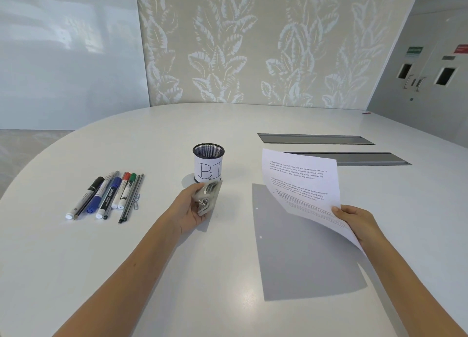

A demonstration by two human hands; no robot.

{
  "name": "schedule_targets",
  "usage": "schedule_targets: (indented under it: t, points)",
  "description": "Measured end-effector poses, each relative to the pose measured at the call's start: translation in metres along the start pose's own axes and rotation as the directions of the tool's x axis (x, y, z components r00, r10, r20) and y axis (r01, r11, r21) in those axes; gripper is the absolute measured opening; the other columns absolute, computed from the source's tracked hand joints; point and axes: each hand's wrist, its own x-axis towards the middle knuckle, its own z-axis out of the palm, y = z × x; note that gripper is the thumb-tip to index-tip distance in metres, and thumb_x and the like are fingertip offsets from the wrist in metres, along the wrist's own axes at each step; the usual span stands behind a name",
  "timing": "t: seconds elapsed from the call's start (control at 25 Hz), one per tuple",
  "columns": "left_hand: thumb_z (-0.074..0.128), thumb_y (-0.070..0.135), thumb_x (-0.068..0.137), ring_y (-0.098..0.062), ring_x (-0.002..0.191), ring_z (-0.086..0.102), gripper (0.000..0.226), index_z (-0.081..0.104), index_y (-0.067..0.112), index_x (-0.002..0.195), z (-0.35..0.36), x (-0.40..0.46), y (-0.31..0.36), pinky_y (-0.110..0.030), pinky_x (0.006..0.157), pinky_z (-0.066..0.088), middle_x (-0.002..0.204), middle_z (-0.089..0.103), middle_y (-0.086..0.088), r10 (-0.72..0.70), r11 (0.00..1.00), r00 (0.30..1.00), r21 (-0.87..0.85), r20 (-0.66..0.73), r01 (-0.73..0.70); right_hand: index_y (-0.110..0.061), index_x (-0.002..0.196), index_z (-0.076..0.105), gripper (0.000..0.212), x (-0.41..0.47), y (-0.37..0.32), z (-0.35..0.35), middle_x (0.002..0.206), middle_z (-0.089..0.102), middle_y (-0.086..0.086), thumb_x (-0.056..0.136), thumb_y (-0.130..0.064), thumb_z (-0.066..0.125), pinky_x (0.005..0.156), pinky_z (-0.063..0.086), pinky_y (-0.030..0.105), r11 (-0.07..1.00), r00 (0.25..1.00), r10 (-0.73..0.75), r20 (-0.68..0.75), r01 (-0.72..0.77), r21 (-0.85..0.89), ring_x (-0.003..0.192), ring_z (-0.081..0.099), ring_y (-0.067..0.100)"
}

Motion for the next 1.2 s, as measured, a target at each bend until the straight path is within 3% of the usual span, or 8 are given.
schedule_targets:
  t: [0.2,0.32,0.4,0.52,0.76,0.92,1.08,1.2]
  points:
    - [0.052,0.032,0.089,-0.019,0.055,0.055,0.031,0.057,0.003,0.101,-0.004,0.003,0.002,-0.019,0.043,0.046,0.076,0.058,-0.011,-0.078,0.997,0.997,-0.014,0.015,0.078,-0.008,0.098,0.069,0.014,-0.003,-0.004,0.003,0.083,0.069,0.004,0.087,-0.015,0.064,0.044,0.048,0.017,1.000,1.000,0.015,0.019,-0.015,-0.014,0.066,0.063,0.019]
    - [0.053,0.030,0.092,-0.017,0.057,0.059,0.025,0.060,0.006,0.092,0.002,0.001,0.000,-0.018,0.040,0.048,0.071,0.064,-0.008,-0.004,1.000,1.000,0.017,0.001,0.004,-0.008,0.097,0.069,0.013,-0.002,-0.004,0.006,0.083,0.070,0.005,0.087,-0.015,0.064,0.043,0.048,0.015,1.000,0.999,0.021,0.028,-0.021,-0.005,0.065,0.064,0.018]
    - [0.057,0.030,0.091,-0.014,0.052,0.063,0.024,0.063,0.007,0.091,0.004,0.000,0.001,-0.020,0.044,0.052,0.064,0.068,-0.005,0.075,0.987,0.997,0.140,-0.010,-0.073,-0.007,0.098,0.069,0.015,-0.001,-0.002,0.006,0.085,0.071,0.006,0.087,-0.016,0.065,0.046,0.049,0.017,1.000,0.999,0.022,0.025,-0.021,-0.012,0.064,0.065,0.018]
    - [0.063,0.030,0.087,-0.020,0.065,0.063,0.028,0.064,0.003,0.094,-0.006,0.001,0.007,-0.027,0.062,0.052,0.076,0.067,-0.011,0.185,0.928,0.982,0.338,-0.049,-0.158,-0.007,0.095,0.070,0.014,0.001,0.000,0.005,0.083,0.073,0.007,0.086,-0.017,0.065,0.047,0.050,0.020,0.999,0.999,0.021,0.032,-0.020,-0.028,0.058,0.068,0.016]
    - [0.056,0.042,0.080,-0.028,0.079,0.058,0.044,0.058,0.000,0.095,-0.030,-0.005,0.026,-0.028,0.058,0.042,0.091,0.064,-0.015,0.492,0.560,0.852,0.814,-0.176,-0.156,-0.004,0.098,0.069,0.015,0.003,0.002,0.010,0.090,0.072,0.011,0.087,-0.014,0.064,0.057,0.050,0.025,0.999,0.999,-0.013,0.036,0.015,-0.038,0.070,0.067,0.025]
    - [0.051,0.026,0.089,-0.017,0.058,0.051,0.024,0.049,0.004,0.081,-0.018,-0.010,0.017,-0.021,0.045,0.037,0.067,0.052,-0.003,0.548,0.458,0.816,0.882,-0.186,-0.107,-0.004,0.095,0.069,0.014,0.001,0.010,0.013,0.086,0.073,0.011,0.088,-0.013,0.063,0.059,0.051,0.027,0.997,0.998,-0.052,0.025,0.053,-0.048,0.068,0.068,0.025]
    - [0.048,0.031,0.090,-0.034,0.087,0.056,0.038,0.057,-0.006,0.091,-0.016,0.007,0.016,-0.034,0.072,0.039,0.087,0.061,-0.018,0.641,0.241,0.751,0.971,-0.157,-0.002,-0.005,0.092,0.069,0.010,-0.001,0.011,0.011,0.079,0.074,0.006,0.088,-0.011,0.063,0.058,0.054,0.027,0.995,0.996,-0.094,0.012,0.094,-0.027,0.061,0.069,0.019]
    - [0.042,0.034,0.091,-0.033,0.093,0.050,0.039,0.058,-0.001,0.100,-0.021,0.020,0.014,-0.035,0.073,0.033,0.099,0.060,-0.017,0.661,0.017,0.746,0.995,-0.082,0.094,-0.004,0.095,0.068,0.012,0.000,0.010,0.008,0.084,0.075,0.010,0.088,-0.012,0.063,0.069,0.057,0.036,0.993,0.993,-0.120,0.000,0.120,0.001,0.067,0.069,0.024]
